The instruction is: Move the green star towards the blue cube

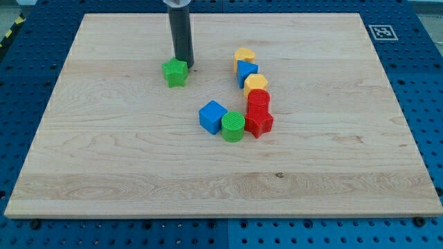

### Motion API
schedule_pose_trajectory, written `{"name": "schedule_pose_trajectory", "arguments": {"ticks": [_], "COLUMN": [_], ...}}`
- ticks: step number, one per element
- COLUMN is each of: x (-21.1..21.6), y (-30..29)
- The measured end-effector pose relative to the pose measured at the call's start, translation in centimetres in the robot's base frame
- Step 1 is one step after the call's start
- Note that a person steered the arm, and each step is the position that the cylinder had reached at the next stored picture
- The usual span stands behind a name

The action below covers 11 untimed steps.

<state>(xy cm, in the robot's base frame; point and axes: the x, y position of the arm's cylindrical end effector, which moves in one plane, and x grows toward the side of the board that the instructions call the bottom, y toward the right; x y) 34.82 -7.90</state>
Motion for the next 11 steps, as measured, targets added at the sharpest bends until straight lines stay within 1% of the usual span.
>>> {"name": "schedule_pose_trajectory", "arguments": {"ticks": [1,2,4,5,6,7,8,10,11], "x": [0.2,-0.1,2.8,0.2,-1.2,3.0,4.7,5.3,7.1], "y": [-3.4,-8.9,-5.3,-4.0,-2.0,0.3,-1.5,-9.6,-7.2]}}
